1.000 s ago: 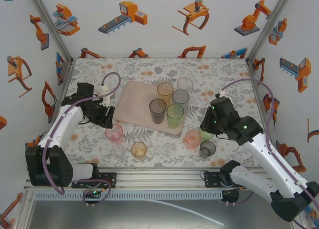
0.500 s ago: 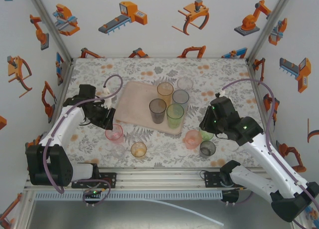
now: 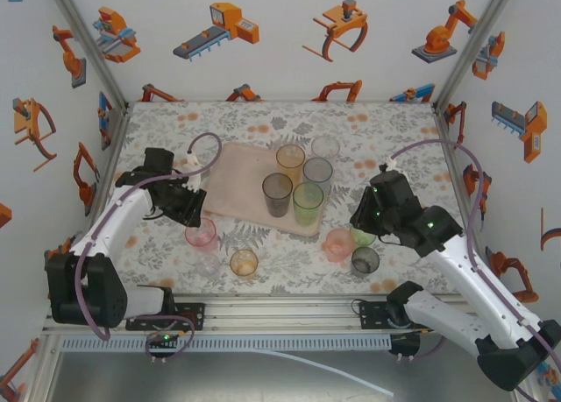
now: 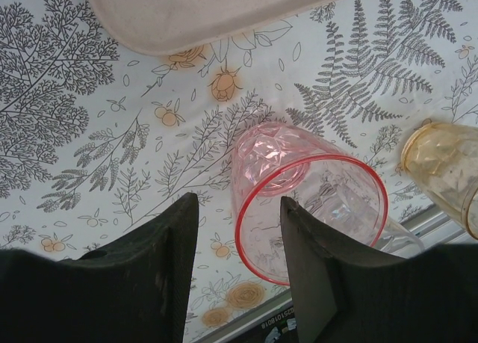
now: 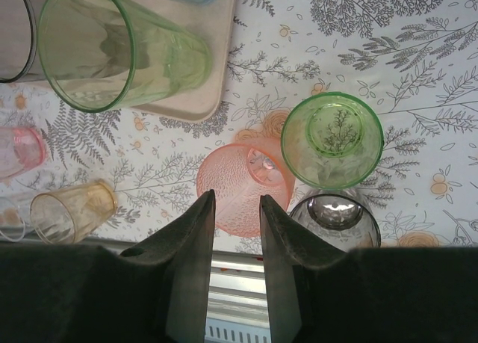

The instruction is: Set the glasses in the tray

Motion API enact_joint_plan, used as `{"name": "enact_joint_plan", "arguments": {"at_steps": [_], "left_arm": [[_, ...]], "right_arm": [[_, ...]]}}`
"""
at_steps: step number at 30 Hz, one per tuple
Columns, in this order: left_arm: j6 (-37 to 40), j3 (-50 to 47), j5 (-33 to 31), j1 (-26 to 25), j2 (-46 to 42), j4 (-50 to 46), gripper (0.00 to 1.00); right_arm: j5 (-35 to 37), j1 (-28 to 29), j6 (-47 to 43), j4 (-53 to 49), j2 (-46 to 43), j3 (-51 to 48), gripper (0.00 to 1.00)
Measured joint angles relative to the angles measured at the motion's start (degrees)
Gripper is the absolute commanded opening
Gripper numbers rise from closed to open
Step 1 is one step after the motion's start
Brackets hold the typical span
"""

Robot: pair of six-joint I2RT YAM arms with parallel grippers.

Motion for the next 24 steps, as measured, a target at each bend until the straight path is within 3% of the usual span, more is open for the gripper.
{"name": "enact_joint_plan", "arguments": {"at_steps": [4,11,18,24], "left_arm": [[0.0,0.0,-0.4,0.0,0.0,0.0,0.51],[-0.2,2.4,-1.1,0.0,-1.2,-2.4,0.68],[-1.6,12.9,-1.1,0.0,-3.3,-7.4,0.82],[-5.6,25.3,-0.4,0.0,0.7,-8.5,0.78]], "right_arm": [[0.4,0.0,0.1,0.1,1.0,0.0,0.33],[1.5,-0.4,0.0,1.3,9.3,1.4,0.33],[0.5,-6.2,-0.3,6.4,14.8,3.5,0.31],[-4.0,-10.2,-1.7,13.4,21.6,3.6,0.3]]}}
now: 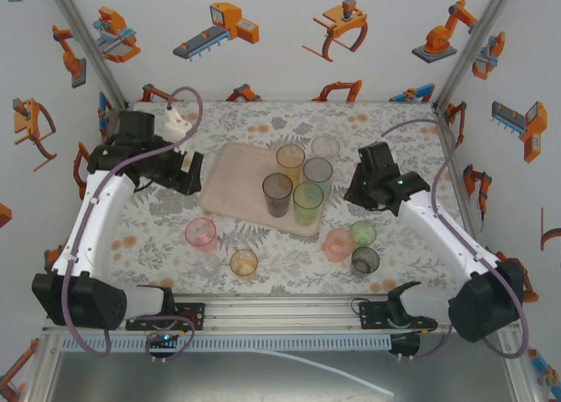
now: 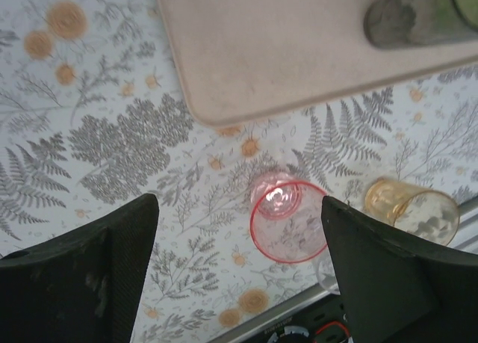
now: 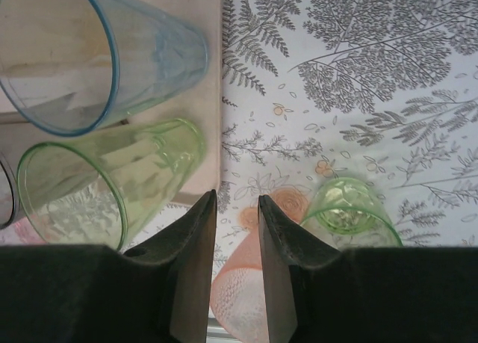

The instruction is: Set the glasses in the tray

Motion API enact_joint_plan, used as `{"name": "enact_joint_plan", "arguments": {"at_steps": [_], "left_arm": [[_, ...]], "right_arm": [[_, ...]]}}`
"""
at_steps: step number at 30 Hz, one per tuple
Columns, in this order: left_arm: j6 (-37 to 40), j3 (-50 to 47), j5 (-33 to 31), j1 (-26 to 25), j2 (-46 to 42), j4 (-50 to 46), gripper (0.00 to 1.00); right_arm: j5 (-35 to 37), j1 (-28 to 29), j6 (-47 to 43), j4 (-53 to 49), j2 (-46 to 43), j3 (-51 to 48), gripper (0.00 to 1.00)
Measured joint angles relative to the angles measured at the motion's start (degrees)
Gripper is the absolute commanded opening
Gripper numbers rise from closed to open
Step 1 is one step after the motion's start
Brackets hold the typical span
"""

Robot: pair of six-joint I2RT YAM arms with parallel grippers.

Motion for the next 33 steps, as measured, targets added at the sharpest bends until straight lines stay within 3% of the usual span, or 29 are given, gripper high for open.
{"name": "enact_joint_plan", "arguments": {"at_steps": [4,7,18,33], "left_arm": [[-2.2,6.5,-0.3,0.0,7.3,0.8,0.75],[-3.2,10.3,-0.9,0.0,14.2,1.3,0.64],[-3.7,20.6,-2.6,0.0,34.6,4.1,0.55],[-3.2,25.5,-1.9,0.0,46.5,5.2,0.53]], "right_arm": [[-2.1,-1.4,-0.4,2.7,2.7,0.0,0.3],[-3.0,-2.0,-0.4,3.8,2.0,-0.2,0.3],[-2.7,-3.3,-0.2,1.2,-10.5,-1.1,0.3],[-1.1,-3.4,1.3,-2.1,-16.9,-4.1,0.3]]}}
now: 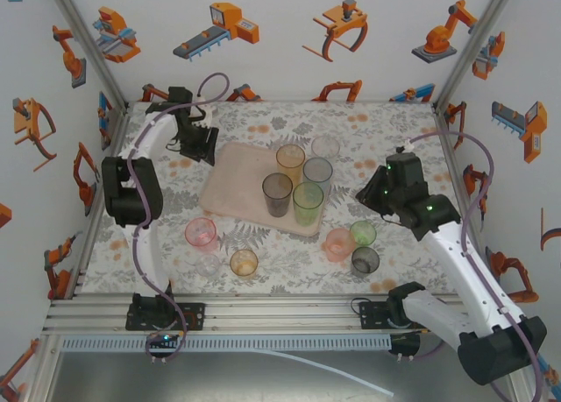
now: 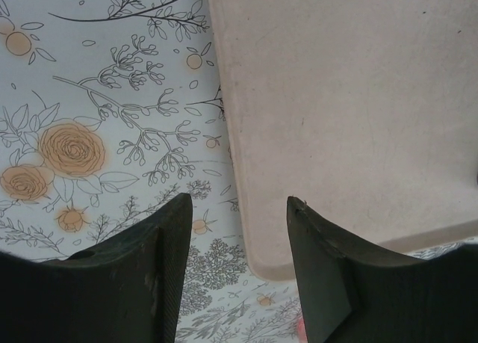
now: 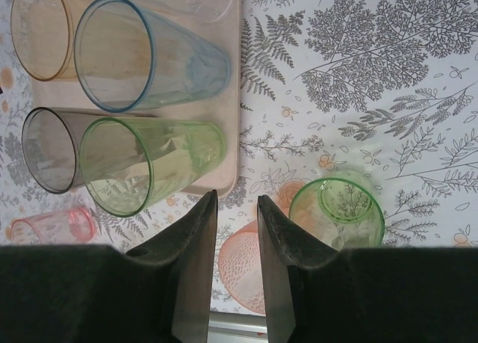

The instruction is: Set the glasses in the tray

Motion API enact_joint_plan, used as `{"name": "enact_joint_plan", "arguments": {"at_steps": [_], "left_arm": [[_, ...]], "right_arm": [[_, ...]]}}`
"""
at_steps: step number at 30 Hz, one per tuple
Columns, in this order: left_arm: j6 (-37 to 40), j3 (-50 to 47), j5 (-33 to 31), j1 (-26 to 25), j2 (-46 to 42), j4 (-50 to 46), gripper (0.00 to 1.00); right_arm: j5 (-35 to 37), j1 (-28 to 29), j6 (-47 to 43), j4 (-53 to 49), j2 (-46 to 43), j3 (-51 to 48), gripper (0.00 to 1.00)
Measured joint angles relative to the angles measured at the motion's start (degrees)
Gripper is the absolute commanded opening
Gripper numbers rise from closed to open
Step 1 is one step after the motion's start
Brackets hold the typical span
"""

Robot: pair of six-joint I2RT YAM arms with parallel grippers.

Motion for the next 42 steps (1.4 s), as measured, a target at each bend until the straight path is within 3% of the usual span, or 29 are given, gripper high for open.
{"name": "enact_joint_plan", "arguments": {"at_steps": [20,25,38,42], "left_arm": [[0.5,2.3,-3.8,-2.7,6.3,1.0,0.46],[0.5,3.0,-5.0,-2.8,7.6,1.0,0.38],[0.8,3.8,-5.4,-3.1,8.7,1.0,0.33],[0.9,3.8,-5.7,-3.5,8.9,1.0,0.27]], "right_arm": [[0.9,0.0,0.4,-1.1,-2.4,-2.5,0.3],[1.1,0.0,0.5,-1.1,-2.6,-3.1,0.3],[1.5,0.0,0.5,-1.1,-2.6,-3.8,0.3],[1.5,0.0,0.5,-1.1,-2.8,-4.3,0.3]]}}
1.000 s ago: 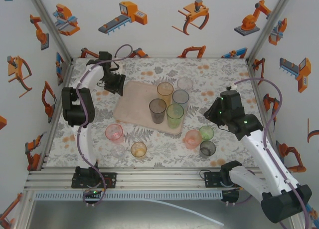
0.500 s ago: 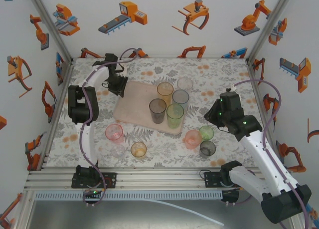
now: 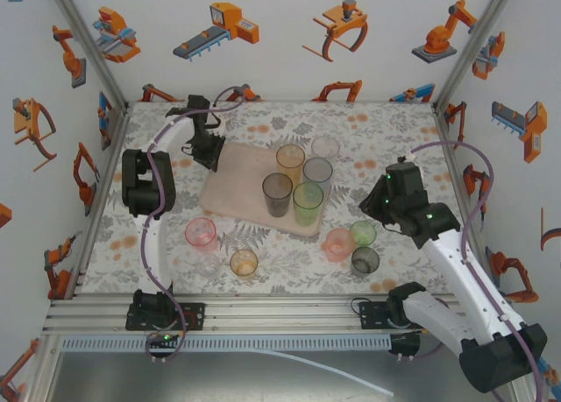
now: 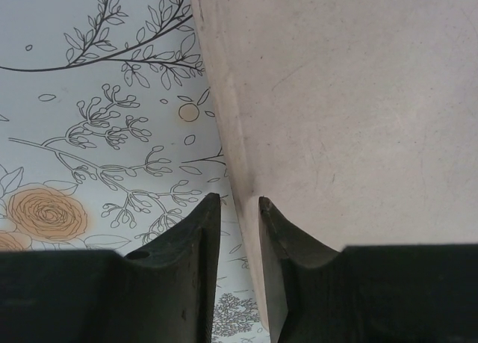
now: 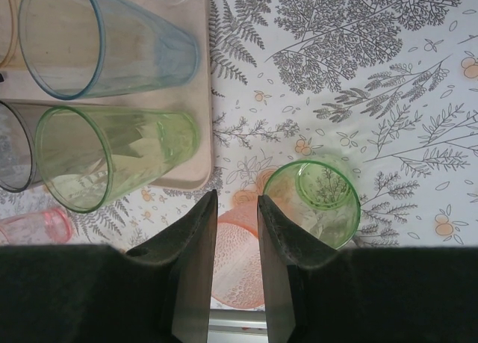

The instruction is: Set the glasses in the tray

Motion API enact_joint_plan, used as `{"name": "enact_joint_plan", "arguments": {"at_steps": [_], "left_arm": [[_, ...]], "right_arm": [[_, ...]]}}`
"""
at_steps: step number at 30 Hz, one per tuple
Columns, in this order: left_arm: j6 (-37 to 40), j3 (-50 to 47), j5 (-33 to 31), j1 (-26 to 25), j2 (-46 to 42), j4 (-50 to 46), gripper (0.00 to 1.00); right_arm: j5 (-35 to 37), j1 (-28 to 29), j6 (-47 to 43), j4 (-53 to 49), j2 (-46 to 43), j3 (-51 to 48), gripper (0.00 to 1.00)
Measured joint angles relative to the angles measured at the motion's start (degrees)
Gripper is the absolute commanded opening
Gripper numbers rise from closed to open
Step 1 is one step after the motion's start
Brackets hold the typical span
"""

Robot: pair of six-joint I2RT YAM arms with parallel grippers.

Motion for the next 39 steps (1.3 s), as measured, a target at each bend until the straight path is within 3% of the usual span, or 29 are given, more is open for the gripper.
{"name": "enact_joint_plan", "arguments": {"at_steps": [12,29,39], "left_arm": [[0.4,0.0,-0.9,-0.3,0.1,-0.1,0.1],[0.4,-1.7,-1.0,-0.3,-0.9,1.1,0.01],[0.4,-5.8,-1.0,-0.3,-3.4,1.0,0.0]], "right_arm": [[0.0,0.0,0.0,0.0,-0.3,-0.5,0.3],[0.0,0.0,0.0,0.2,-0.8,-1.0,0.3],[-0.1,0.0,0.4,0.7,-1.3,-2.0,0.3]]}}
